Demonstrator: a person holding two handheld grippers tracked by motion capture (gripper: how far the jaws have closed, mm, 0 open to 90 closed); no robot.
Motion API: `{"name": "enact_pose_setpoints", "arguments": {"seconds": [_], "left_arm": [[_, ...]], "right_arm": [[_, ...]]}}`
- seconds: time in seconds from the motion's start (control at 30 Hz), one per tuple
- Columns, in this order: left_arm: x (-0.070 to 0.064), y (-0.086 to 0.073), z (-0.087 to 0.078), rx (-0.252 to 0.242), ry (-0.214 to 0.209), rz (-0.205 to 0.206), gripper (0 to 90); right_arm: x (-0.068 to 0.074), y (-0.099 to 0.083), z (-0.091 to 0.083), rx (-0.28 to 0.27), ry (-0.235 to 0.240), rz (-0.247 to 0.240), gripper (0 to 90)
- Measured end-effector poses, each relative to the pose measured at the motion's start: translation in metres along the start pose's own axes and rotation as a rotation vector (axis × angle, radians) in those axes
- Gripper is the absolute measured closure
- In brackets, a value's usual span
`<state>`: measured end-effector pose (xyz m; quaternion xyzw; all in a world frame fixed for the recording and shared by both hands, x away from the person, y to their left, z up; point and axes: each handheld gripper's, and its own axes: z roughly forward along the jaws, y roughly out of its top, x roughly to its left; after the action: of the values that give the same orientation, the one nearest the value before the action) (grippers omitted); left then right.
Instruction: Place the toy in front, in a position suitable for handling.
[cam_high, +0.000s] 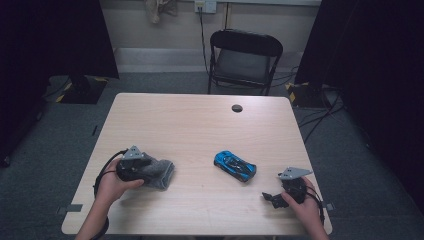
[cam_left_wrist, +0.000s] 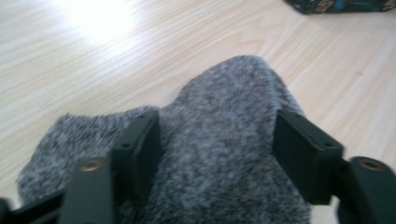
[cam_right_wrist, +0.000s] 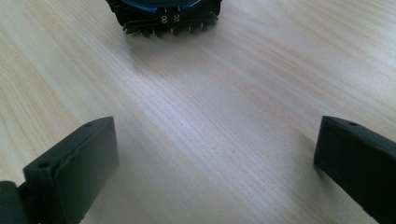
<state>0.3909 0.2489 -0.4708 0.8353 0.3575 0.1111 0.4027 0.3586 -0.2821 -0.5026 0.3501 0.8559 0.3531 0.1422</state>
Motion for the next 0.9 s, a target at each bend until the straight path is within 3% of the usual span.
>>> {"name": "enact_pose_setpoints", "arguments": {"seconds": [0.2,0.4,0.47,0.9], "left_arm": [[0.003,0.004,-0.012,0.000,0.004,0.091,22.5],[0.011,-0.004,-0.017,0.001,0.001,0.066,21.8],[0.011,-0.004,-0.018,0.005,0.005,0.078,21.8],[-0.001,-0.002,-0.016,-0.001,-0.044,0.093,21.3]], "right_arm": [[0.000,0.000,0.000,0.000,0.000,0.000,0.0],[0.000,0.000,0.000,0.000,0.000,0.000,0.0],[0.000,0.000,0.000,0.000,0.000,0.001,0.0],[0.000,0.000,0.000,0.002,-0.005,0.007,0.0]]}}
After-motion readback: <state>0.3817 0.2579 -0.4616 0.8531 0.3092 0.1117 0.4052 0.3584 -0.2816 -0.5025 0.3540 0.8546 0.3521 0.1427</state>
